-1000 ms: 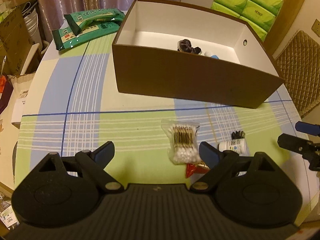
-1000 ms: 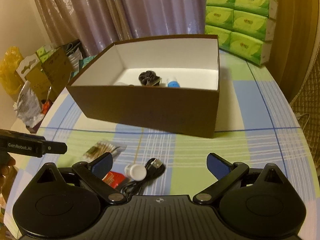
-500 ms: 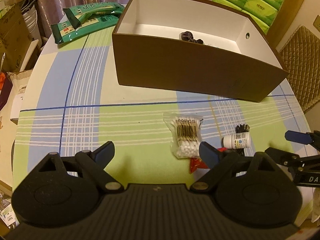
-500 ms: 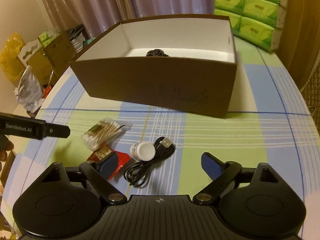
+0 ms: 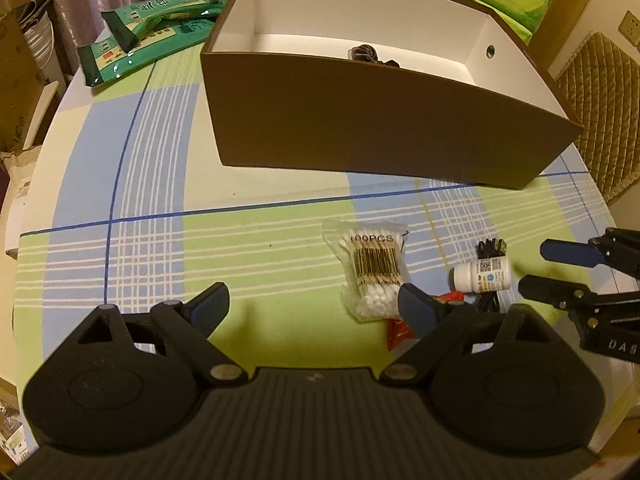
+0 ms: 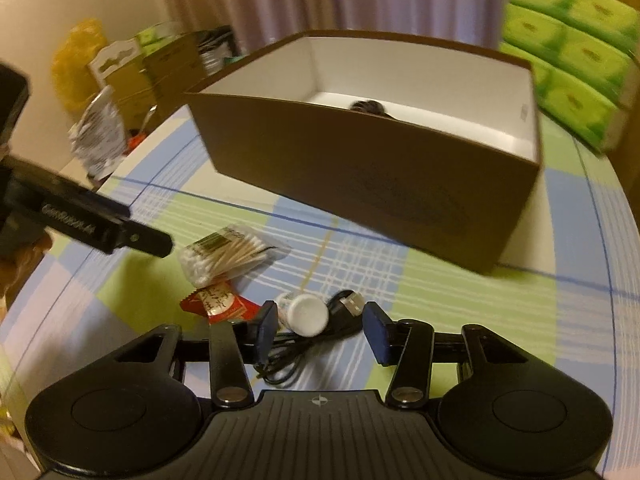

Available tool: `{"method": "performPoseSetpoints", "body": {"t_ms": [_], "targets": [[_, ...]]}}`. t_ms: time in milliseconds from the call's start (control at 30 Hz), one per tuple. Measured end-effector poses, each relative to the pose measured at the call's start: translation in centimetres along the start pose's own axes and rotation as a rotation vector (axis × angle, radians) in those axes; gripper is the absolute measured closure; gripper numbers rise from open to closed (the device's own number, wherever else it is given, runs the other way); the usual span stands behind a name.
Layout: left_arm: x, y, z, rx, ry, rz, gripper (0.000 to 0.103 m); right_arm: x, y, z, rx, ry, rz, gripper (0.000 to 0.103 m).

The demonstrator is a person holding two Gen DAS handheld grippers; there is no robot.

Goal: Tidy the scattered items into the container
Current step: 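Withdraw both tools from the box toward the remaining items on the table, then grasp the white pill bottle with the right tool while the left tool grasps the cotton swab bag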

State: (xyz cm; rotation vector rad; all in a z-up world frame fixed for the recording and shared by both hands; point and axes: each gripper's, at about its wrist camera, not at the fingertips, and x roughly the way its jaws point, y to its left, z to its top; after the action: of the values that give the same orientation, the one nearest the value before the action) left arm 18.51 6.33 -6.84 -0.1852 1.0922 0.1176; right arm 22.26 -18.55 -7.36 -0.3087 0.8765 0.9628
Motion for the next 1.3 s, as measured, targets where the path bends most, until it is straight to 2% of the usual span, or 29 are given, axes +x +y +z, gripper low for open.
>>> {"method": "performPoseSetpoints", "body": {"t_ms": [300,500,633,800,967,1133,1233,1300], "targets": [[1.2,-0.1,0.6,0.018,0.021,-0.011,0.014,2.6,0.4,0.4,-0.143,0.026,0.048,0.062],[1.9,-0.1,0.9,0.023,0.033,-0.006,0.014,4.1,0.6,0.2,-0.205,0.049,0.057,0.068],[2.3,-0.2,1.0,0.035,0.040,-0.009,0.014,4.8,0.9,0.1,-0.231,0.059,0.081,0.079],[2.9,-0.8,1.0,0.058,0.047,-0.020,0.014,4.9,1.5,-0.2,-0.273,0.049,0.059,0.079],[3.5,-1.5,1.3,0.083,0.053,-0.035,0.014,3.8,0.9,0.1,-0.218,0.009,0.029,0.079],[4.4,-2.5,1.7,0.112,0.063,-0.051,0.016,2.5,-0.7,0.3,-0.127,-0.021,-0.038,0.079],[5.0,-3.0,1.9,0.125,0.066,-0.066,0.021,1.4,-2.3,0.1,-0.037,-0.045,-0.071,0.079],[5.5,-3.3,1.9,0.135,0.067,-0.072,0.027,0.5,-3.4,-0.2,0.028,-0.063,-0.091,0.079]]}}
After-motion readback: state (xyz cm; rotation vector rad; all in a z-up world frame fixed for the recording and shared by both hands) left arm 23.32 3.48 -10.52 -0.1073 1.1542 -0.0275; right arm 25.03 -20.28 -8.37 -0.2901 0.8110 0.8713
